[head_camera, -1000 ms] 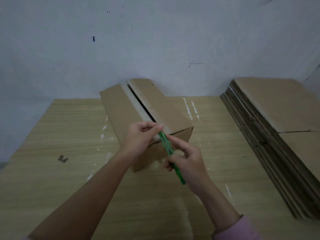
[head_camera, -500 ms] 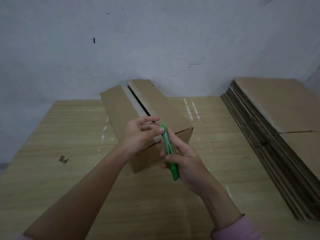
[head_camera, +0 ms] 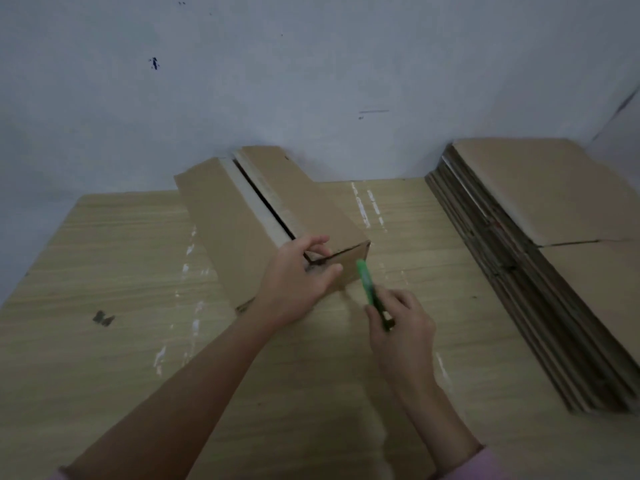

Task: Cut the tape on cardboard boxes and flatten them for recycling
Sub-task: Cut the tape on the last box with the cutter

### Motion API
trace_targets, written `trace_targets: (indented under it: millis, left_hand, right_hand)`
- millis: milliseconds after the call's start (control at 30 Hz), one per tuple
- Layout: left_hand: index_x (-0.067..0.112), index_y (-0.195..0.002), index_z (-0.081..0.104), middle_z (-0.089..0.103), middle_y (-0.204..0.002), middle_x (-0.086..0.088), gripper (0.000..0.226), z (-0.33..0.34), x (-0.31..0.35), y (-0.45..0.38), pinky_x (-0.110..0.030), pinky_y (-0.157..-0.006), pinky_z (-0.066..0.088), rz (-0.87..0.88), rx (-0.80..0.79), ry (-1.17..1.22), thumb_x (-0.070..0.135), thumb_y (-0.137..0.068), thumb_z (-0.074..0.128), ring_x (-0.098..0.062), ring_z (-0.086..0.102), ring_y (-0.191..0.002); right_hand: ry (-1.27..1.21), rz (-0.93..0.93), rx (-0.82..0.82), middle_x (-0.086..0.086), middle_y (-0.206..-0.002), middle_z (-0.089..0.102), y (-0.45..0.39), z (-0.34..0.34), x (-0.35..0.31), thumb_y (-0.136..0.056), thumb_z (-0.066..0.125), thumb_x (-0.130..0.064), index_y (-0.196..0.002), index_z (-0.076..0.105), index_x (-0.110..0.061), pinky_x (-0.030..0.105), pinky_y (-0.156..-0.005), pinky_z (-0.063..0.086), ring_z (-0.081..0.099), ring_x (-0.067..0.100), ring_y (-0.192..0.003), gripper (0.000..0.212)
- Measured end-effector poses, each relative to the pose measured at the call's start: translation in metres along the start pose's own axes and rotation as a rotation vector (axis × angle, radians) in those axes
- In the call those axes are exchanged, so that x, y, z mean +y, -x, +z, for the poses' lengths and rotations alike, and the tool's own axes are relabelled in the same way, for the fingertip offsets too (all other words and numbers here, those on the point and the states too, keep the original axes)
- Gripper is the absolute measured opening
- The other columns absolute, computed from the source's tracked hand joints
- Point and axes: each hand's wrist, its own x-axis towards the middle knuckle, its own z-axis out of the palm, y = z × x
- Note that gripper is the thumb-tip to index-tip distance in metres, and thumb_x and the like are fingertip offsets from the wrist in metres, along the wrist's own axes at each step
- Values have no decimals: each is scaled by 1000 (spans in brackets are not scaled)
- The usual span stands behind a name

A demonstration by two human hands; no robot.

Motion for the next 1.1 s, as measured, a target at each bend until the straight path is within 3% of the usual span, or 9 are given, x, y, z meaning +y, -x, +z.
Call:
trace_targets:
  millis: [100, 167, 333, 433, 600, 767, 900, 1000, 1100]
  left_hand:
    - [16, -119, 59, 63, -102, 7, 37, 2, -12, 1, -10, -73, 40, -1, 9, -61, 15, -84, 68, -8, 55, -86]
    - [15, -119, 58, 63, -102, 5, 37, 3, -21, 2, -10, -76, 40, -1, 28, -83, 13, -83, 69, -8, 54, -85]
    - [14, -124, 54, 55, -114, 3, 51, -3, -41, 4, -26, -90, 40, 51, 82, -211, 9, -77, 72, -18, 52, -104]
    - [13, -121, 56, 51, -120, -3, 48, -12, -49, 5, -39, -97, 43, 47, 85, -271, 11, -76, 73, -25, 51, -112]
    - [15, -117, 59, 53, -122, -2, 40, -23, -56, 6, -41, -96, 44, 11, 17, -359, 26, -81, 72, -25, 54, -109]
    - [8, -121, 60, 55, -128, -5, 41, -39, -52, 6, -38, -93, 46, 142, -39, -495, 31, -88, 58, -29, 57, -112]
    - [5, -124, 57, 57, -125, -12, 46, -55, -47, 12, -38, -80, 53, 260, -14, -542, 30, -90, 40, -32, 63, -101]
    - [7, -131, 49, 54, -129, -15, 49, -68, -40, 18, -37, -65, 55, 325, 142, -638, 18, -85, 37, -33, 63, -95]
    - [2, -125, 55, 55, -129, -17, 50, -79, -38, 18, -48, -97, 43, 470, 331, -792, 1, -78, 38, -29, 48, -123]
  right_hand:
    - [211, 263, -78, 17, -90, 60, 13, -11, 45, -79, 65, 5, -109, 69, 0, 30, -73, 45, 58, 36, -84, 30]
    - [334, 397, -136, 22, -96, 58, 23, -16, 69, -85, 59, 0, -111, 67, 1, 39, -77, 45, 52, 39, -95, 27]
    - [469, 482, -179, 22, -88, 56, 43, -11, 91, -84, 59, -2, -103, 69, 0, 42, -73, 47, 53, 40, -87, 22]
    - [519, 524, -164, 20, -106, 56, 37, -11, 76, -84, 60, -8, -109, 65, -5, 44, -81, 41, 49, 39, -100, 26]
    - [226, 49, 12, 23, -106, 59, -8, 12, 14, -79, 59, -6, -112, 64, 2, 41, -78, 48, 58, 38, -94, 35]
    - [275, -318, -145, 17, -126, 58, -59, 50, -28, -76, 63, -31, -121, 60, -5, 48, -89, 45, 56, 37, -113, 52]
    - [306, -514, -176, 12, -102, 68, -77, 65, -32, -84, 52, -36, -102, 69, -8, 43, -76, 53, 66, 35, -92, 38]
    - [135, -435, -40, 13, -85, 70, -84, 55, -43, -91, 43, -25, -100, 70, -5, 30, -47, 49, 64, 31, -58, 34]
    - [-247, -182, 154, 10, -89, 65, -89, 35, -57, -95, 44, -6, -119, 56, 2, 25, -56, 45, 57, 18, -63, 28]
